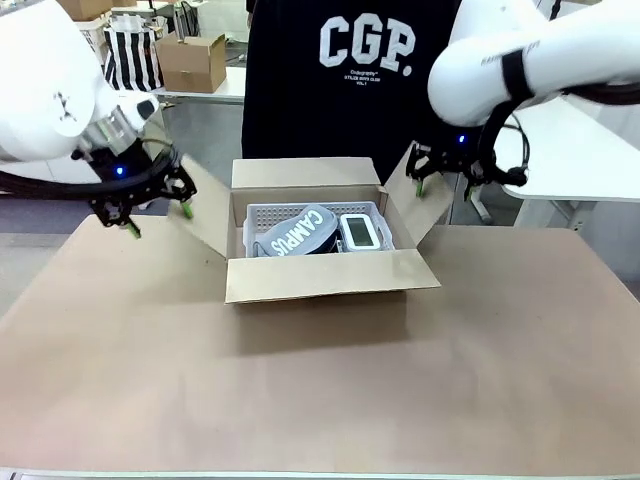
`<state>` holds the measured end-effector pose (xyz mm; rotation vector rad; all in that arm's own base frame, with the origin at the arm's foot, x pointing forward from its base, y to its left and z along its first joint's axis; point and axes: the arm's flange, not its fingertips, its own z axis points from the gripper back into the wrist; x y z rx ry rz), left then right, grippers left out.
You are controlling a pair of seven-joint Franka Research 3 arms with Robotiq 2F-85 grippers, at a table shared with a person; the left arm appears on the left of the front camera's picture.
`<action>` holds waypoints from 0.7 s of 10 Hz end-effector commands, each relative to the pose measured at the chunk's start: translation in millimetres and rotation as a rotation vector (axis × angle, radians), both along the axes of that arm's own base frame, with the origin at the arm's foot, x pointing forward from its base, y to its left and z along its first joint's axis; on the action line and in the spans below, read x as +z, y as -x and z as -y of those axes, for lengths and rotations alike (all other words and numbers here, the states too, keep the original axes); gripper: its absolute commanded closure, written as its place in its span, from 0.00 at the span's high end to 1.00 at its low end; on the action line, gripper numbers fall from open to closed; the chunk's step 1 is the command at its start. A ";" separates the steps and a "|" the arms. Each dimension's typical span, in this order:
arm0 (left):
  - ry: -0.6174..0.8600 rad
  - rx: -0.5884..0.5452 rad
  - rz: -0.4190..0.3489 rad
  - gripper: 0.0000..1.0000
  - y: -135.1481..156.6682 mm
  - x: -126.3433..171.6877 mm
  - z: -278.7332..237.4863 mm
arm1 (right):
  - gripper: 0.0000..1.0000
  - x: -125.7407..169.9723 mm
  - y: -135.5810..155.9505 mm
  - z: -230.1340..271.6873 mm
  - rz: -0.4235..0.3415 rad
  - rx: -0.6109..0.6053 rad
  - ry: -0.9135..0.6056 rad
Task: Pack the gift set into the box.
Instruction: Lift both hands away from the flaps of the Package Box.
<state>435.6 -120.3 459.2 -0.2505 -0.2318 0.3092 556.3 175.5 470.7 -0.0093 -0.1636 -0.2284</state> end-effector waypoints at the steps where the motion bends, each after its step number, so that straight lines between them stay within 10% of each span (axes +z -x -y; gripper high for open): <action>1: 0.133 -0.122 0.028 1.00 52.2 56.1 -14.7 | 1.00 61.8 58.4 18.7 0.039 0.131 -0.183; 4: 0.451 -0.434 0.061 1.00 137.6 106.0 -64.8 | 1.00 129.1 156.7 67.7 0.030 0.278 -0.611; 7: 0.924 -0.574 0.064 1.00 148.8 109.4 -133.3 | 1.00 133.8 193.7 145.7 0.069 0.191 -1.057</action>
